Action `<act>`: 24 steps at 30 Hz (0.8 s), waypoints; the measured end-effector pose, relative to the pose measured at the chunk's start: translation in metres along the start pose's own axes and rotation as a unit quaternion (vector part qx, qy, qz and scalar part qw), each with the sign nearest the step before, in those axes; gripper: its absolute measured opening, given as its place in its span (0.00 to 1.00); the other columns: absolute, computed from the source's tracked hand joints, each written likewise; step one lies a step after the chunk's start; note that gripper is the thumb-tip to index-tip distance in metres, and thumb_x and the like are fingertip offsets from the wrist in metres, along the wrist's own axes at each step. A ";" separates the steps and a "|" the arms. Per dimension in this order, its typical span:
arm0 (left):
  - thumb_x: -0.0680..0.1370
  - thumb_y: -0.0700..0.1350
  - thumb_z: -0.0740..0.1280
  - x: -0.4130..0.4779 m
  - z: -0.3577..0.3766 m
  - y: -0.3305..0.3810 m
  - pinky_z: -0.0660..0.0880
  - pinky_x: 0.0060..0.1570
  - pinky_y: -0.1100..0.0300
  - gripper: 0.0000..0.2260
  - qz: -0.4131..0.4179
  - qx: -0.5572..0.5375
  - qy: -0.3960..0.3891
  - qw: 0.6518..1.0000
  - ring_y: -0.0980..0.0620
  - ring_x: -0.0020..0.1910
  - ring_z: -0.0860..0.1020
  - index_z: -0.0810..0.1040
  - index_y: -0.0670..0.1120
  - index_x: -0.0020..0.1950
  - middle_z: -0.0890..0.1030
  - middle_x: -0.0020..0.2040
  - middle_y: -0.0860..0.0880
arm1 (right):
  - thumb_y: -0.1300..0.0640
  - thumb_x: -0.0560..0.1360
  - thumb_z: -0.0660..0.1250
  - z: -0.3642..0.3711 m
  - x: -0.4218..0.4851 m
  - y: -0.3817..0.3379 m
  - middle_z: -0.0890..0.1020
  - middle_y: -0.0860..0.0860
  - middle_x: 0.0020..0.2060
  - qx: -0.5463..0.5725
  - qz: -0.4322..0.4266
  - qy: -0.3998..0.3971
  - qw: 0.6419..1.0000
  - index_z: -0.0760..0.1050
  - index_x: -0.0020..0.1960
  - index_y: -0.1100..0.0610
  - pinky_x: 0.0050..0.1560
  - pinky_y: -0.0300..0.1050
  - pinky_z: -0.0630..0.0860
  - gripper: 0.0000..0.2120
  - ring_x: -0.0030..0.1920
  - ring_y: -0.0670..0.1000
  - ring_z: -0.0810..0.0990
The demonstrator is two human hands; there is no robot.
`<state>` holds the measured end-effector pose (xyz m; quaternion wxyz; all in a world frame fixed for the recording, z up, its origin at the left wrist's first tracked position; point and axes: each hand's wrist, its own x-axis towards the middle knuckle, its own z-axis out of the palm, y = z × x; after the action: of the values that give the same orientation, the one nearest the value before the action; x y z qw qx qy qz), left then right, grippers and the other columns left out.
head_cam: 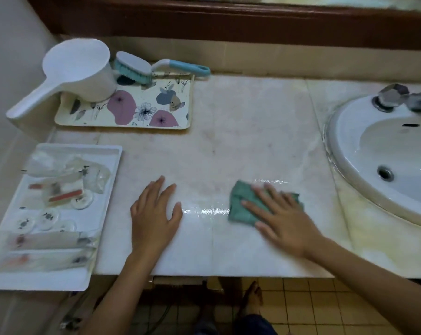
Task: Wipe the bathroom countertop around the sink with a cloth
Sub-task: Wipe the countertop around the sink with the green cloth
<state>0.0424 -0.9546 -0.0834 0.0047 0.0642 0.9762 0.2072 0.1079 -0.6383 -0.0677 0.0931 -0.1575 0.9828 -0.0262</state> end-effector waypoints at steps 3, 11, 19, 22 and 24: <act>0.76 0.58 0.55 0.000 0.000 -0.001 0.59 0.68 0.49 0.24 0.000 0.001 -0.004 1.000 0.53 0.76 0.58 0.69 0.56 0.71 0.62 0.76 0.55 | 0.36 0.77 0.37 -0.010 0.049 0.010 0.51 0.48 0.79 0.032 0.176 0.001 0.984 0.46 0.77 0.38 0.72 0.59 0.52 0.29 0.78 0.58 0.49; 0.77 0.57 0.57 -0.001 -0.003 -0.001 0.59 0.69 0.48 0.22 -0.006 -0.006 -0.002 1.000 0.53 0.75 0.58 0.70 0.56 0.71 0.63 0.76 0.56 | 0.34 0.79 0.40 -0.016 0.104 -0.006 0.41 0.44 0.78 0.074 0.229 0.007 0.971 0.41 0.76 0.34 0.71 0.67 0.37 0.26 0.77 0.58 0.36; 0.75 0.47 0.66 0.004 -0.005 0.016 0.60 0.69 0.47 0.16 -0.038 -0.104 0.019 0.994 0.46 0.72 0.63 0.78 0.49 0.63 0.69 0.72 0.49 | 0.38 0.81 0.44 0.009 -0.018 -0.070 0.47 0.47 0.79 0.044 0.093 0.018 0.995 0.45 0.77 0.37 0.70 0.69 0.45 0.25 0.78 0.60 0.43; 0.74 0.44 0.65 0.007 -0.003 0.036 0.63 0.65 0.55 0.12 -0.007 -0.154 0.022 0.988 0.46 0.66 0.70 0.82 0.47 0.56 0.76 0.65 0.49 | 0.38 0.81 0.42 0.014 -0.063 -0.016 0.45 0.46 0.79 0.022 0.134 0.011 0.991 0.43 0.77 0.37 0.71 0.69 0.49 0.25 0.78 0.57 0.41; 0.72 0.46 0.63 0.010 0.000 0.054 0.65 0.61 0.57 0.13 0.018 -0.177 0.012 0.984 0.48 0.62 0.73 0.82 0.47 0.53 0.78 0.61 0.50 | 0.37 0.80 0.40 0.010 -0.058 0.013 0.45 0.44 0.78 0.028 0.241 0.015 0.970 0.42 0.77 0.36 0.71 0.68 0.50 0.25 0.78 0.56 0.42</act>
<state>0.0391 -0.9040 -0.0613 0.0006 0.0771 0.9228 0.3774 0.1602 -0.6079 -0.0681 0.0865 0.0869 0.9919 -0.0327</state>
